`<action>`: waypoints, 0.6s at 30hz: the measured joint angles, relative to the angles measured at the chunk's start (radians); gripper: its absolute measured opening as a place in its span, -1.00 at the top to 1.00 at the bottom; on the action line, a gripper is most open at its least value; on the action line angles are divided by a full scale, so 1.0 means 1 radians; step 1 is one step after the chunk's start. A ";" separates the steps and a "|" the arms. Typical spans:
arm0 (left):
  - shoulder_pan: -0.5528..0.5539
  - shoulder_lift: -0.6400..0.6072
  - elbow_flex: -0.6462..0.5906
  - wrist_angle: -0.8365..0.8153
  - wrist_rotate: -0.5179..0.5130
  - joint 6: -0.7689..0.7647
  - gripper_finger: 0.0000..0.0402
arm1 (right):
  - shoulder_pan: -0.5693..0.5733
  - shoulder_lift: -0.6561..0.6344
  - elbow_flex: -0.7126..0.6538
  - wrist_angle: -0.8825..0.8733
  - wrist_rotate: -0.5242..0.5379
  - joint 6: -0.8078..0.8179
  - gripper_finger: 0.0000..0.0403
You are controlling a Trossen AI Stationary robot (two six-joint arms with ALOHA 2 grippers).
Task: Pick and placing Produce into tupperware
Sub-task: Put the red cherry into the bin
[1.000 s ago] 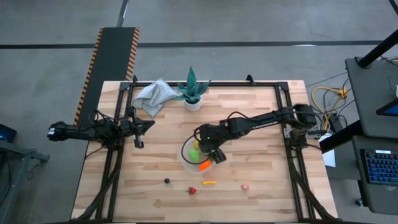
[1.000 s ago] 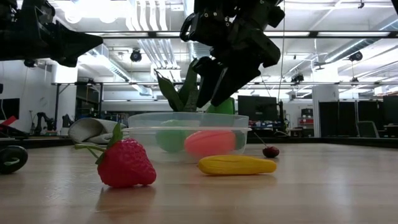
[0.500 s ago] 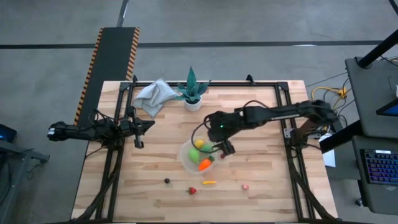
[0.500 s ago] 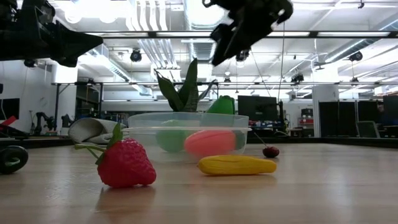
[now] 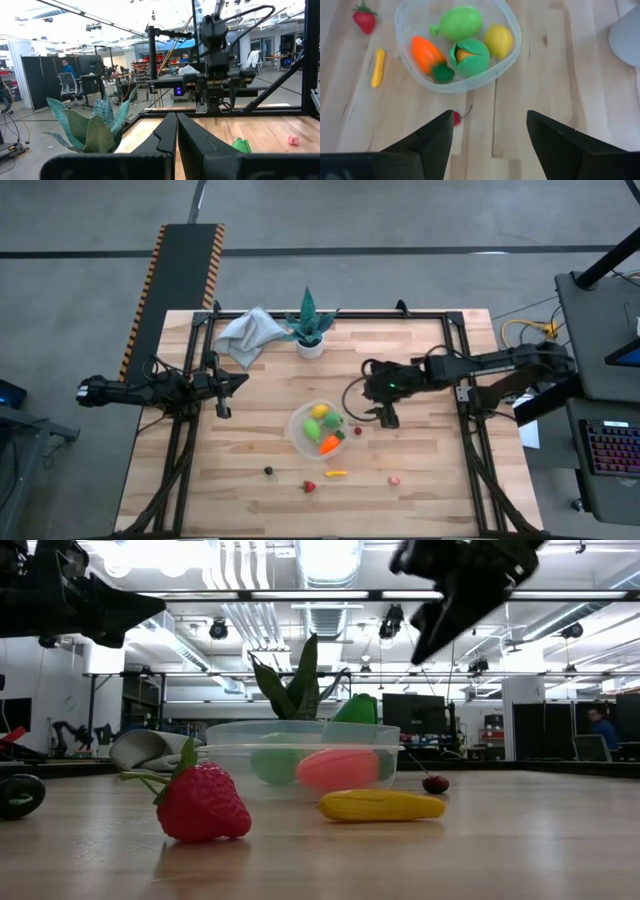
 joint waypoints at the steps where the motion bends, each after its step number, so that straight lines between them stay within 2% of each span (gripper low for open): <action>1: 0.000 0.000 0.000 0.000 0.000 0.000 1.00 | 0.000 -0.019 -0.052 0.063 0.000 0.011 -0.20; 8: 0.000 0.000 0.000 0.000 0.000 0.000 1.00 | 0.000 -0.083 -0.320 0.493 -0.002 0.113 -0.21; 18: 0.000 0.000 0.000 -0.001 -0.001 0.000 1.00 | 0.000 0.037 -0.393 0.665 -0.003 0.210 -0.21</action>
